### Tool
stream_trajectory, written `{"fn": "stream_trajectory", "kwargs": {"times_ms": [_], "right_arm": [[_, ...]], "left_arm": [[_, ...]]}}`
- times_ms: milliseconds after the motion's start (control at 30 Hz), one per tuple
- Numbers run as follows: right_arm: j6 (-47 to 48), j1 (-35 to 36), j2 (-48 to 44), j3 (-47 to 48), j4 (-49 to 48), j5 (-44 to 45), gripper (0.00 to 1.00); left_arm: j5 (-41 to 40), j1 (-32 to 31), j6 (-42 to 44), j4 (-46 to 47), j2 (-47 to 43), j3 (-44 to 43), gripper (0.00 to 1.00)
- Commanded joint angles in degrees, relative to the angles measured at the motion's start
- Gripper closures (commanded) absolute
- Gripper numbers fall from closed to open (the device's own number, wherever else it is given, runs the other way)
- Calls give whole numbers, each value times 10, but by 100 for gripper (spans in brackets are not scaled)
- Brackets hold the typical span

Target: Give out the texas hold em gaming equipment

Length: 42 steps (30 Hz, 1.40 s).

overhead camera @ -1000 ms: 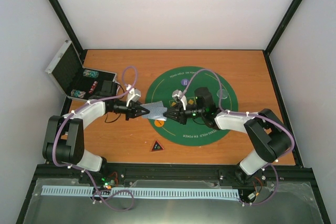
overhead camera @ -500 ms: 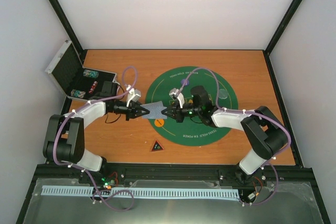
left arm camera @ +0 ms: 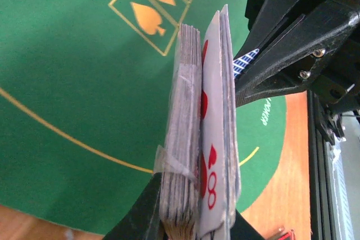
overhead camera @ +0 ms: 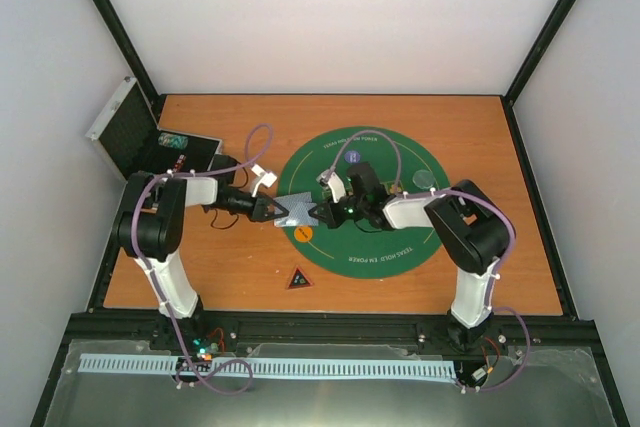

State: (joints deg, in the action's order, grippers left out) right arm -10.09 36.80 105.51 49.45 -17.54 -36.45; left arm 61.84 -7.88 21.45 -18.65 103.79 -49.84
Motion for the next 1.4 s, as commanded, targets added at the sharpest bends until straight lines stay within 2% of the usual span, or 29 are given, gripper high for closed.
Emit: {"fn": "stream_trajectory", "kwargs": {"times_ms": [0, 100, 233, 467, 667, 933, 1167, 1367], "right_arm": [[-17, -13, 39, 42, 16, 29, 97], [-28, -21, 54, 47, 17, 35, 97], [-31, -24, 72, 62, 35, 36, 97], [-30, -27, 81, 72, 45, 35, 97], [-26, -33, 71, 70, 60, 35, 97], [-20, -53, 2, 44, 73, 33, 97], [-7, -91, -89, 19, 110, 41, 97], [-42, -158, -213, 1, 134, 53, 97]], "left_arm": [[-19, -1, -51, 8, 35, -38, 91], [-29, 6, -64, 3, 67, -54, 89], [-36, 16, -78, -4, 97, -69, 81], [-43, 16, -85, -6, 107, -73, 71], [-44, 17, -86, -5, 107, -73, 70], [-46, 17, -85, -7, 108, -73, 78], [-47, 17, -84, -7, 106, -72, 99], [-65, 18, -66, -20, 82, -78, 99]]}}
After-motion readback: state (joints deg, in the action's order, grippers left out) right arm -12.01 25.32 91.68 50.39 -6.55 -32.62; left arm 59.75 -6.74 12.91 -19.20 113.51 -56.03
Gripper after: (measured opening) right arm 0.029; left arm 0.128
